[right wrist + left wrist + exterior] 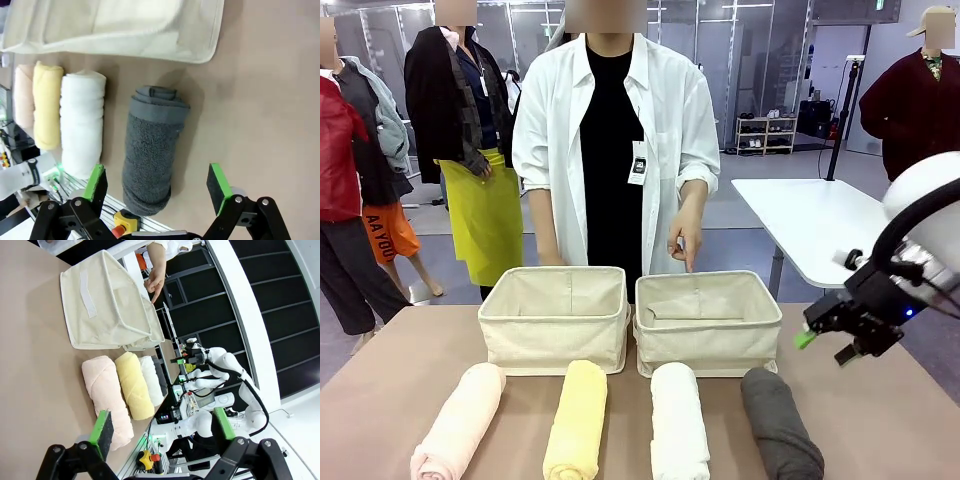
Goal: Divide the towels into two baskets.
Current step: Pick up one hotel-folded towel and place it in the Fabric basket indicated by the person.
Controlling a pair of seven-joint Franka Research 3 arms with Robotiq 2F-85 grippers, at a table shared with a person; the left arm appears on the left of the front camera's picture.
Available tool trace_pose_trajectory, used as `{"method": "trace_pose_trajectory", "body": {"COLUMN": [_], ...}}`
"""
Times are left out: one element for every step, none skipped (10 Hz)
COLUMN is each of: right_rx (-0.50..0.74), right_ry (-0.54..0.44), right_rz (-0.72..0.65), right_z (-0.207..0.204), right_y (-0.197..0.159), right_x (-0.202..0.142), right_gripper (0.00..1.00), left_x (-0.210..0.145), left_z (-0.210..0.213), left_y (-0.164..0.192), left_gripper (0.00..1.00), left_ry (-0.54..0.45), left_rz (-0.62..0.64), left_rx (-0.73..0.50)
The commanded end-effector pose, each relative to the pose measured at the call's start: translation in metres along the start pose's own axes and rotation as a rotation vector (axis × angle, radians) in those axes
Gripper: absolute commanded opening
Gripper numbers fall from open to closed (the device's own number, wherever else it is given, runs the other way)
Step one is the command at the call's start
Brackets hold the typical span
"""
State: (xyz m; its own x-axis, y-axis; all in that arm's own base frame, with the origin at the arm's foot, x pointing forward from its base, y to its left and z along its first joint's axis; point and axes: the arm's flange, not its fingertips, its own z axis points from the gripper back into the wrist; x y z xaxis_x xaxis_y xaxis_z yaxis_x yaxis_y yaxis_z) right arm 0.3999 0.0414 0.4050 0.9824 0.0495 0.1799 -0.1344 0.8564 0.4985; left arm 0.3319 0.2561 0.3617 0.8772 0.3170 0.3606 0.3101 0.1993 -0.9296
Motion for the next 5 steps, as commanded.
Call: {"method": "trace_pose_trajectory", "body": {"right_rx": [-0.094,-0.102,-0.120,-0.143,-0.171], "right_ry": [0.004,0.020,0.026,0.046,0.063], "right_rz": [-0.040,-0.048,-0.041,-0.039,-0.035], "right_z": [-0.022,-0.039,-0.052,-0.064,-0.075], "right_y": [0.014,0.024,0.032,0.037,0.041], "right_x": [-0.011,-0.016,-0.020,-0.023,-0.025], "right_gripper": [1.00,1.00,1.00,1.00,1.00], "left_x": [0.000,0.000,0.000,0.000,0.000], "left_z": [0.002,0.002,0.002,0.002,0.002], "left_y": [-0.001,-0.001,-0.001,-0.001,-0.001], "left_gripper": [1.00,1.00,1.00,1.00,1.00], "left_ry": [-0.003,-0.003,-0.003,-0.003,-0.003], "left_rz": [-0.002,-0.002,-0.002,-0.002,-0.002], "left_rx": [0.000,0.000,0.000,0.000,0.000]}}
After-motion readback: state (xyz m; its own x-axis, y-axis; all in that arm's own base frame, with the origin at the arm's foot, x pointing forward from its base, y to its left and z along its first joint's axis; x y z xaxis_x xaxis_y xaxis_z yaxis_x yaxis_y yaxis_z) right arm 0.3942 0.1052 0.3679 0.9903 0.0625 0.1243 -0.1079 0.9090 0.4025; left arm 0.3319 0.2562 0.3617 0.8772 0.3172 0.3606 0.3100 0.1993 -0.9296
